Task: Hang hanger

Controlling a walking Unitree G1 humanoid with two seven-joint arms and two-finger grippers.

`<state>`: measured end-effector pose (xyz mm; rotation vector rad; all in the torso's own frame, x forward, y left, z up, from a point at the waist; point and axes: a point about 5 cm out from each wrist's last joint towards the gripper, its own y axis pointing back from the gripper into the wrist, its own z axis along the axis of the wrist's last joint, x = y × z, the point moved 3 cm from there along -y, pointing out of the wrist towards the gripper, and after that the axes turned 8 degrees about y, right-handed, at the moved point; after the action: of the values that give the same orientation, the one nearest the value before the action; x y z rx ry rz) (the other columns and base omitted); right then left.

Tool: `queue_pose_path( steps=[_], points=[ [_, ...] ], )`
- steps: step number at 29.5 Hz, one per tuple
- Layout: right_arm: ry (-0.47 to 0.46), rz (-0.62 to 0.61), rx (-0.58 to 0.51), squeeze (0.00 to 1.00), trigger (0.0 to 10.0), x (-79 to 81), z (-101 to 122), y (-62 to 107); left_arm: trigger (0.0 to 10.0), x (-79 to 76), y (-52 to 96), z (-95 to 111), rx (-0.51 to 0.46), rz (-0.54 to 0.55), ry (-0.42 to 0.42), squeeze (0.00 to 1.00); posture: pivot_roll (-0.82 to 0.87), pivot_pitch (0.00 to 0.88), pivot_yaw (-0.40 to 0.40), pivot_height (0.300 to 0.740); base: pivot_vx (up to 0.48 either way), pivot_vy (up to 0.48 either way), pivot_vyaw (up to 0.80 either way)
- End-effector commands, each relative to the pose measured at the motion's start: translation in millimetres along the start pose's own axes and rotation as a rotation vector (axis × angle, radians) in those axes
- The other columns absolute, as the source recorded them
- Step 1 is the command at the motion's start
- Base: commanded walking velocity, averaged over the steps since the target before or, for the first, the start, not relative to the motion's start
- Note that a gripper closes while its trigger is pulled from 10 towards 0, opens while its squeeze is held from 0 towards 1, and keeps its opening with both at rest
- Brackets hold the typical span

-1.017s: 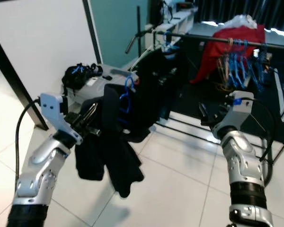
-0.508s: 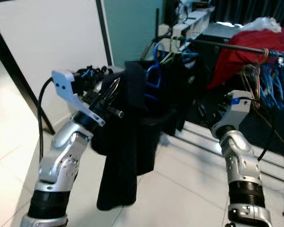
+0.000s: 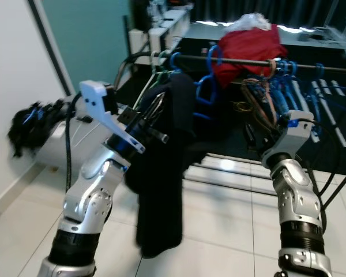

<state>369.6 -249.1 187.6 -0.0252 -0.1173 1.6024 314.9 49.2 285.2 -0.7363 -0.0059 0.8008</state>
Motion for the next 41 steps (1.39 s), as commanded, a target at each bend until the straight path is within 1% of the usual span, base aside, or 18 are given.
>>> queue_pose_path(
  steps=[1, 5, 6, 8, 10, 15, 17, 19, 20, 22, 23, 25, 26, 27, 31, 35, 41],
  points=[
    [-0.014, 0.024, 0.006, 0.00, 10.0, 9.5, -4.7, -1.0, 10.0, 5.5, 1.8, 3.8, -0.020, 0.034, -0.025, 0.00, -0.12, 0.014, 0.016, 0.735, 0.461, 0.000, 0.00],
    [-0.015, 0.024, 0.004, 0.00, 10.0, 9.8, -4.4, -0.8, 10.0, 7.0, 1.8, 1.9, -0.016, 0.053, -0.028, 0.00, -0.12, 0.014, 0.018, 0.735, 0.444, 0.000, 0.00],
    [-0.016, 0.023, 0.001, 0.00, 10.0, 10.1, -4.1, -0.7, 10.0, 10.1, 1.6, -0.2, -0.013, 0.085, -0.035, 0.00, -0.12, 0.015, 0.021, 0.735, 0.420, 0.000, 0.00],
    [-0.016, 0.023, 0.001, 0.00, 10.0, 10.1, -4.1, -0.7, 10.0, 10.1, 1.6, -0.2, -0.013, 0.085, -0.035, 0.00, -0.12, 0.015, 0.021, 0.735, 0.420, 0.000, 0.00],
    [-0.020, 0.021, -0.002, 0.00, 10.0, 10.3, -3.7, -0.5, 10.0, 12.8, 1.0, -5.5, -0.005, 0.128, -0.039, 0.00, -0.12, 0.016, 0.024, 0.735, 0.302, 0.000, 0.00],
    [-0.021, 0.021, -0.003, 0.00, 10.0, 10.5, -3.6, -0.4, 10.0, 12.3, 0.6, -7.4, -0.002, 0.134, -0.038, 0.00, -0.12, 0.016, 0.024, 0.735, 0.304, 0.000, 0.00],
    [-0.022, 0.020, -0.004, 0.00, 10.0, 10.4, -3.5, -0.2, 10.0, 9.9, 0.3, -10.6, 0.006, 0.132, -0.033, 0.00, -0.12, 0.016, 0.026, 0.735, 0.300, 0.000, 0.00],
    [-0.023, 0.020, -0.005, 0.00, 10.0, 10.4, -3.5, -0.1, 10.0, 7.3, 0.2, -14.7, 0.015, 0.130, -0.025, 0.00, -0.12, 0.017, 0.026, 0.735, 0.311, 0.000, 0.00],
    [-0.024, 0.020, -0.005, 0.00, 10.0, 10.3, -3.3, -0.1, 10.0, 5.3, 0.9, -21.0, 0.034, 0.136, -0.017, 0.00, -0.12, 0.017, 0.026, 0.735, 0.307, 0.000, 0.00],
    [-0.024, 0.020, -0.005, 0.00, 10.0, 10.3, -3.3, -0.1, 10.0, 5.3, 0.9, -21.0, 0.034, 0.136, -0.017, 0.00, -0.12, 0.017, 0.026, 0.735, 0.307, 0.000, 0.00],
    [-0.025, 0.020, -0.006, 0.00, 10.0, 10.2, -3.1, 0.0, 10.0, 4.6, 1.7, -26.1, 0.048, 0.150, -0.006, 0.00, -0.12, 0.018, 0.027, 0.735, 0.292, 0.000, 0.00],
    [-0.026, 0.020, -0.007, 0.00, 10.0, 10.3, -3.0, 0.1, 10.0, 8.3, 4.4, -34.0, 0.066, 0.209, 0.024, 0.00, -0.12, 0.017, 0.027, 0.735, 0.000, 0.000, 0.00],
    [-0.026, 0.020, -0.007, 0.00, 10.0, 10.3, -3.0, 0.1, 10.0, 7.6, 6.8, -39.4, 0.090, 0.208, 0.048, 0.00, -0.12, 0.017, 0.027, 0.735, 0.000, 0.000, 0.00],
    [-0.026, 0.020, -0.007, 0.00, 10.0, 10.3, -3.0, 0.1, 10.0, 7.6, 6.8, -39.4, 0.090, 0.208, 0.048, 0.00, -0.12, 0.017, 0.027, 0.735, 0.000, 0.000, 0.00],
    [-0.027, 0.020, -0.008, 0.00, 10.0, 10.3, -2.9, 0.2, 10.0, 5.4, 11.0, -48.6, 0.120, 0.204, 0.079, 0.00, -0.12, 0.017, 0.027, 0.735, 0.135, -0.366, 0.00],
    [-0.027, 0.022, -0.008, 0.00, 10.0, 10.5, -2.9, 0.6, 10.0, 2.7, 11.4, -50.2, 0.119, 0.197, 0.082, 0.00, -0.12, 0.013, 0.028, 0.735, 0.270, -0.394, 0.00],
    [-0.027, 0.024, -0.008, 0.00, 10.0, 11.1, -3.2, 0.8, 10.0, 2.5, 11.2, -49.6, 0.107, 0.204, 0.088, 0.00, -0.13, 0.009, 0.027, 0.735, 0.271, -0.394, 0.00]
  ],
)
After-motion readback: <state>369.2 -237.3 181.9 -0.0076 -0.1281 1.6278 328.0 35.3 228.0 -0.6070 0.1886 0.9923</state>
